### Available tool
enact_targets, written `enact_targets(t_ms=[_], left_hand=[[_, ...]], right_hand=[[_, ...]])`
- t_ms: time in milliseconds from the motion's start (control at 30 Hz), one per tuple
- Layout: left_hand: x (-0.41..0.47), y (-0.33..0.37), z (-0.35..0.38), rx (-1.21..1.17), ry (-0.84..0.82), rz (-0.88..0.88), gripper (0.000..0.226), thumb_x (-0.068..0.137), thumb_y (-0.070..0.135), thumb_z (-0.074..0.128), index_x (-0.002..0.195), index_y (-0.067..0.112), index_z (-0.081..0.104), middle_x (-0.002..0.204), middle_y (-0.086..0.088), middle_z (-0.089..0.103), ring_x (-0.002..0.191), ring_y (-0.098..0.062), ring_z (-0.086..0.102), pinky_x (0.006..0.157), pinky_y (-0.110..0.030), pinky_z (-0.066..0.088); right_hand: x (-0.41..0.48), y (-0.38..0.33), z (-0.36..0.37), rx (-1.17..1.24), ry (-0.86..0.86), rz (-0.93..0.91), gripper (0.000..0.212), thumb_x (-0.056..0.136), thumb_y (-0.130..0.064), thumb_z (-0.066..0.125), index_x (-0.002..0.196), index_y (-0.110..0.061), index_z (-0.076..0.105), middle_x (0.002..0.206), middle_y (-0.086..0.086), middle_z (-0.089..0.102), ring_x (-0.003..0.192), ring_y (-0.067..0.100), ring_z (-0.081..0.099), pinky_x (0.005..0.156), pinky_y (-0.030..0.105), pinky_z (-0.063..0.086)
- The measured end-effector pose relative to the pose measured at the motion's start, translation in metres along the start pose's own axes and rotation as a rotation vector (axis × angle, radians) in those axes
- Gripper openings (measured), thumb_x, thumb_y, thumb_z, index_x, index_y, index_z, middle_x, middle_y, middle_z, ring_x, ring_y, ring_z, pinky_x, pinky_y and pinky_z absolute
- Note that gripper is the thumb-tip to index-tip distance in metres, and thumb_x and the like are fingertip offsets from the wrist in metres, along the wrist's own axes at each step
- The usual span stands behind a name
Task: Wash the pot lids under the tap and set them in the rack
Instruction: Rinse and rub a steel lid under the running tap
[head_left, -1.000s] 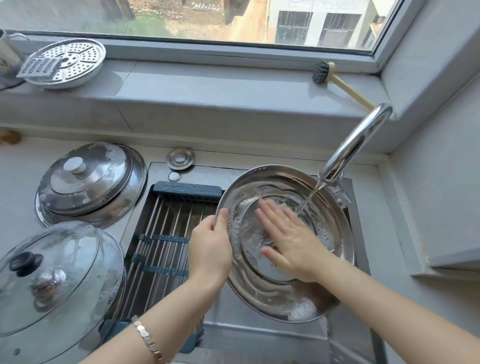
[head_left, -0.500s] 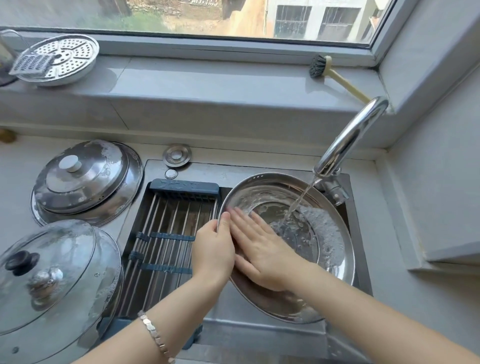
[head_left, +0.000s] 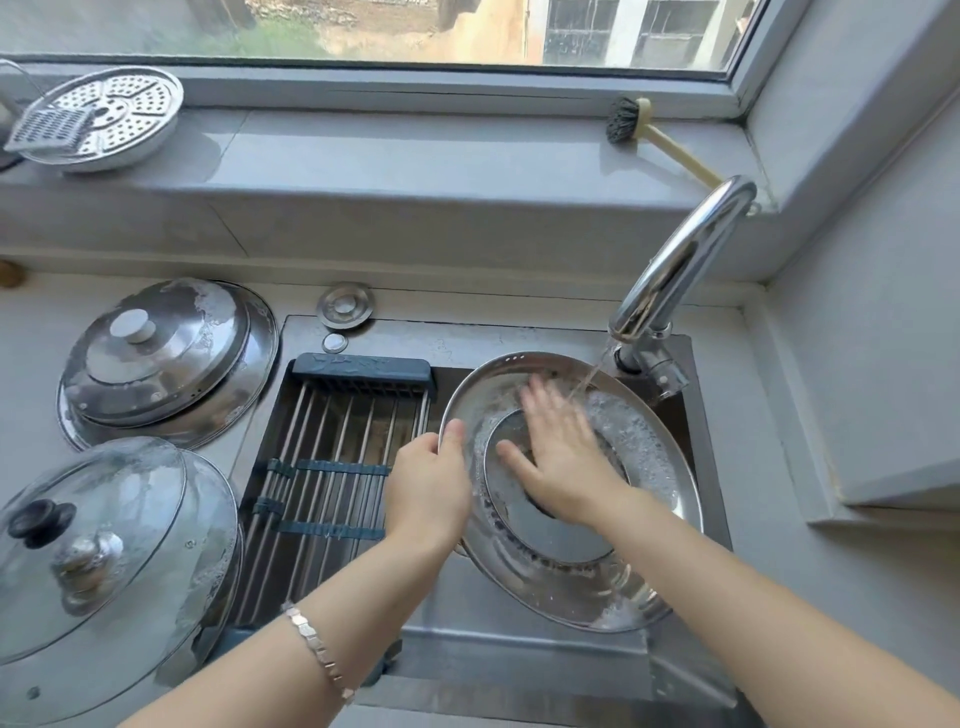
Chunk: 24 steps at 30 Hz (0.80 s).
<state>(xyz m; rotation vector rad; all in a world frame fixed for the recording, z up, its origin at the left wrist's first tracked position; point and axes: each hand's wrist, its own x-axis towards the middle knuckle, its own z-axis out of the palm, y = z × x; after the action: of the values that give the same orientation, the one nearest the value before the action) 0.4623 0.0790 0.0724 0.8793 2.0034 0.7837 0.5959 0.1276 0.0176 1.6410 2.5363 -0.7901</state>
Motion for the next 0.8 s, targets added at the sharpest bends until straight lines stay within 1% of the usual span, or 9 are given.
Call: enact_targets(t_ms=[67, 100, 133, 200, 267, 367, 467, 633, 800], left_hand=[[0.004, -0.003, 0.0, 0.01, -0.016, -0.016, 0.042, 0.096, 0.025, 0.045, 0.057, 0.01, 0.041, 0.053, -0.001, 0.04, 0.056, -0.02, 0.038, 0.052, -0.031, 0.027], [0.008, -0.003, -0.002, 0.035, -0.038, -0.018, 0.035, 0.095, 0.02, 0.046, 0.063, 0.007, 0.049, 0.056, -0.002, 0.046, 0.06, -0.022, 0.044, 0.053, -0.029, 0.03], [0.013, -0.002, -0.006, 0.093, -0.065, -0.012, 0.025, 0.093, 0.016, 0.047, 0.071, 0.006, 0.056, 0.06, -0.002, 0.051, 0.065, -0.023, 0.048, 0.054, -0.027, 0.032], [0.022, 0.009, -0.015, 0.295, -0.108, 0.04, 0.013, 0.088, 0.01, 0.047, 0.082, 0.007, 0.059, 0.068, -0.003, 0.056, 0.069, -0.024, 0.052, 0.054, -0.026, 0.035], [0.029, 0.027, -0.021, 0.522, -0.133, 0.136, 0.013, 0.083, 0.006, 0.044, 0.089, 0.006, 0.056, 0.081, -0.009, 0.061, 0.076, -0.028, 0.055, 0.059, -0.03, 0.038], [0.028, 0.052, -0.016, 0.886, -0.118, 0.364, 0.018, 0.086, 0.003, 0.043, 0.101, 0.006, 0.052, 0.103, -0.015, 0.061, 0.096, -0.034, 0.056, 0.069, -0.032, 0.037], [0.025, 0.07, 0.0, 1.166, -0.113, 0.548, 0.024, 0.088, -0.002, 0.045, 0.109, 0.005, 0.051, 0.11, -0.013, 0.061, 0.103, -0.033, 0.057, 0.068, -0.033, 0.036], [0.026, 0.086, 0.013, 1.228, -0.123, 0.625, 0.027, 0.087, -0.004, 0.046, 0.113, 0.002, 0.049, 0.113, -0.013, 0.059, 0.107, -0.033, 0.056, 0.067, -0.033, 0.035], [0.04, 0.076, 0.004, 1.207, -0.117, 0.496, 0.026, 0.086, -0.006, 0.046, 0.109, 0.002, 0.054, 0.112, -0.014, 0.06, 0.105, -0.033, 0.057, 0.068, -0.033, 0.036]], right_hand=[[-0.011, -0.018, 0.003, -0.013, -0.069, -0.245, 0.088, 0.079, -0.071, -0.001, 0.149, -0.017, -0.002, 0.15, -0.005, -0.019, 0.138, 0.008, -0.02, 0.111, 0.026, -0.016], [-0.016, -0.021, 0.002, -0.023, -0.086, -0.313, 0.087, 0.077, -0.068, -0.003, 0.149, -0.018, 0.0, 0.147, -0.009, -0.019, 0.136, 0.004, -0.02, 0.111, 0.023, -0.016], [-0.019, -0.017, 0.001, -0.023, -0.072, -0.31, 0.084, 0.079, -0.066, -0.002, 0.149, -0.019, 0.002, 0.148, -0.01, -0.017, 0.136, 0.001, -0.018, 0.111, 0.022, -0.015], [-0.022, 0.001, -0.001, 0.039, -0.017, -0.145, 0.07, 0.091, -0.058, 0.012, 0.149, -0.02, 0.009, 0.155, -0.008, -0.007, 0.141, 0.002, -0.009, 0.114, 0.024, -0.006], [-0.028, 0.018, 0.001, 0.11, -0.061, 0.035, 0.054, 0.1, -0.038, 0.026, 0.148, -0.015, 0.021, 0.157, -0.002, 0.01, 0.144, 0.009, 0.007, 0.116, 0.026, 0.005], [-0.041, 0.028, 0.012, 0.136, -0.115, 0.112, 0.045, 0.1, -0.028, 0.033, 0.143, -0.013, 0.034, 0.153, 0.0, 0.027, 0.142, 0.011, 0.021, 0.113, 0.021, 0.01], [-0.05, 0.028, 0.019, 0.167, -0.106, 0.162, 0.041, 0.099, -0.025, 0.035, 0.138, -0.013, 0.042, 0.149, 0.001, 0.037, 0.138, 0.012, 0.03, 0.11, 0.021, 0.017], [-0.054, 0.017, 0.024, 0.22, -0.138, 0.207, 0.039, 0.099, -0.022, 0.035, 0.135, -0.011, 0.046, 0.14, 0.004, 0.047, 0.13, 0.018, 0.042, 0.104, 0.025, 0.03], [-0.054, 0.013, 0.031, 0.233, -0.136, 0.342, 0.034, 0.097, -0.017, 0.035, 0.121, -0.001, 0.053, 0.127, 0.014, 0.055, 0.117, 0.026, 0.05, 0.096, 0.032, 0.039]])
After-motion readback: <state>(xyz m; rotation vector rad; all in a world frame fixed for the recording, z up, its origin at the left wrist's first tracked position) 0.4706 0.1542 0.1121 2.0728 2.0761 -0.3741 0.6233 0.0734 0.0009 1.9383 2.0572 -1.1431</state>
